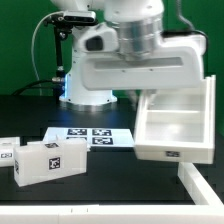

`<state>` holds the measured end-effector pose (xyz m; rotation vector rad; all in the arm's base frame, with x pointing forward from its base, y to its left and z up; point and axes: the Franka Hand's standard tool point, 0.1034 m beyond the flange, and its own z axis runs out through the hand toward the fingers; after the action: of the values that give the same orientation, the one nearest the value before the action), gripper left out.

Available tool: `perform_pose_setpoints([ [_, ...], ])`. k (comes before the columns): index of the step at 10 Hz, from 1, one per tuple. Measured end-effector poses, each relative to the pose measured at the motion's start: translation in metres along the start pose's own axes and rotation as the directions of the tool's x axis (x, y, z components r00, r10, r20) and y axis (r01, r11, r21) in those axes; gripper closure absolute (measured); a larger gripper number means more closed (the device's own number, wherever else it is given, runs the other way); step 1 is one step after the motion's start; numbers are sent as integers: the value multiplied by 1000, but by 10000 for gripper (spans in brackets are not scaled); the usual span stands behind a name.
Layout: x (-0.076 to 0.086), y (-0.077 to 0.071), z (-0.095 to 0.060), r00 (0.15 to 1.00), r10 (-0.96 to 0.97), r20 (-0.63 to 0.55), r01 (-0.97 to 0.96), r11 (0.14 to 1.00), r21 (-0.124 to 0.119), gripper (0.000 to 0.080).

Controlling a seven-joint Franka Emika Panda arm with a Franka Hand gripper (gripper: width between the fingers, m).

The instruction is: Assemble cabinet

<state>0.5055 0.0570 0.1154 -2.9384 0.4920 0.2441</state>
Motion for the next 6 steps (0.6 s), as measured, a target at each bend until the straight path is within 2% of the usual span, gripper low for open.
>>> perform_pose_setpoints([
  [1,3,4,-3,998,-29,-60,28,999,-19,767],
  [3,2,-3,-1,974,-30,-224,30,1000,-5,767],
  [5,2,-3,3,953,-47,-299,49,999,-3,767],
  [6,14,14,3,938,-152,-311,146,988,-42,767],
])
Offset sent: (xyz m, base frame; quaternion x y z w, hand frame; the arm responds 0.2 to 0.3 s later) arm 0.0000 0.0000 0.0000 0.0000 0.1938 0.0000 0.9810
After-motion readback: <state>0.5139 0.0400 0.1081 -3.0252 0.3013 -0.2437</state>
